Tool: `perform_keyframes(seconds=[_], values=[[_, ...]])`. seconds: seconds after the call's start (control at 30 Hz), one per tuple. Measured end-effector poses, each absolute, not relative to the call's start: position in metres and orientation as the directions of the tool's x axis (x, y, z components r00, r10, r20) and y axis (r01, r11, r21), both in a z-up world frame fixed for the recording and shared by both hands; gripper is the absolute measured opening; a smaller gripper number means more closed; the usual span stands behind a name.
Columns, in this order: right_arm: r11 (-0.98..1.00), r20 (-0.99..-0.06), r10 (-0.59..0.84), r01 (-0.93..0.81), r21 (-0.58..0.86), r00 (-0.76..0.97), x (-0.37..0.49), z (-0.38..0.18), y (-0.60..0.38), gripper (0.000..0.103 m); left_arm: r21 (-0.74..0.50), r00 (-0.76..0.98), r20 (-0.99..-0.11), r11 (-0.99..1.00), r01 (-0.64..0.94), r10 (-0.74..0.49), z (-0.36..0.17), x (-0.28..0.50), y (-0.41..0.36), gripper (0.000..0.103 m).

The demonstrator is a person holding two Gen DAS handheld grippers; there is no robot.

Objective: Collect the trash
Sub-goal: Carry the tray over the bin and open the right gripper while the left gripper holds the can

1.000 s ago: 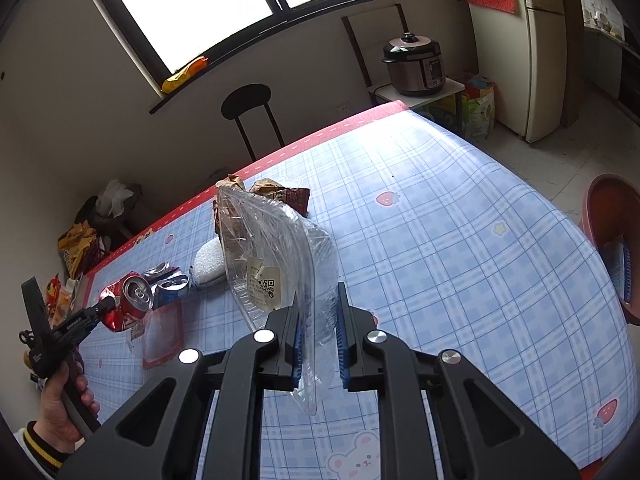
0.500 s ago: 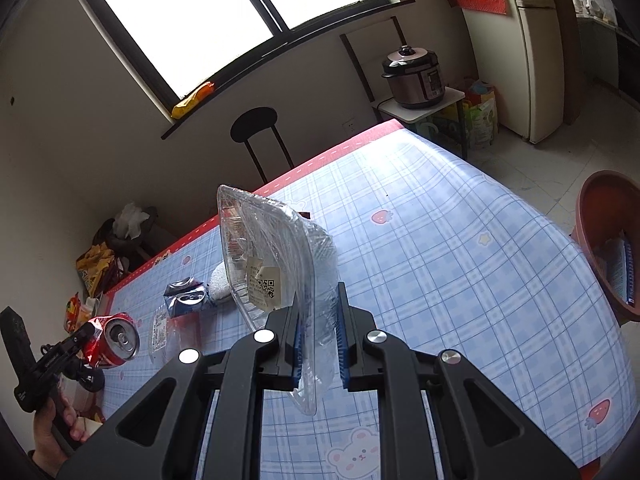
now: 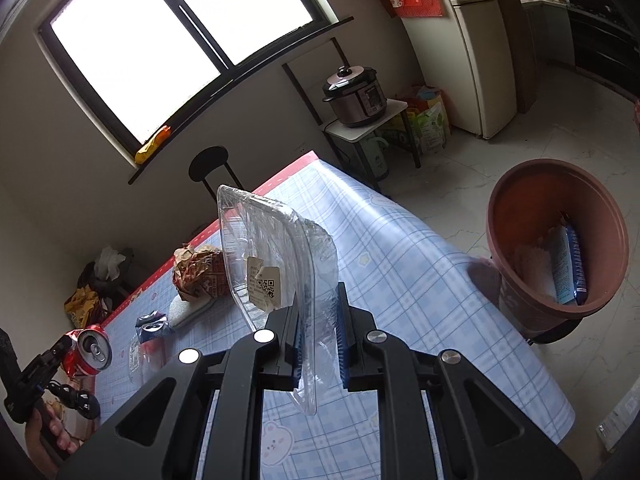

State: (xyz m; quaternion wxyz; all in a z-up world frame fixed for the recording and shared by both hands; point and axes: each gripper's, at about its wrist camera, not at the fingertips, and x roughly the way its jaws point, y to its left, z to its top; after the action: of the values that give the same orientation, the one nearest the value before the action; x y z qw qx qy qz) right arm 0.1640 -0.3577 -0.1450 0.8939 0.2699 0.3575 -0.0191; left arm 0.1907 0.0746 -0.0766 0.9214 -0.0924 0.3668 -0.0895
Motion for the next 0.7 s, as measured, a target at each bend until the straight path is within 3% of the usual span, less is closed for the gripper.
perform_keyframes(seconds=[0.3,0.7], values=[[0.844,-0.675,0.009,0.356,0.401,0.738,0.15,-0.135,-0.447,0.014,-0.246,0.722,-0.633,0.957,0.154,-0.279,-0.06,0.198,0.016,0.024],[0.817,-0.76,-0.224,0.542,0.195,0.61,0.145,-0.14,-0.557,0.014,-0.27,0.703,-0.622,0.937,0.22,-0.344,-0.066,0.213,-0.052,0.024]])
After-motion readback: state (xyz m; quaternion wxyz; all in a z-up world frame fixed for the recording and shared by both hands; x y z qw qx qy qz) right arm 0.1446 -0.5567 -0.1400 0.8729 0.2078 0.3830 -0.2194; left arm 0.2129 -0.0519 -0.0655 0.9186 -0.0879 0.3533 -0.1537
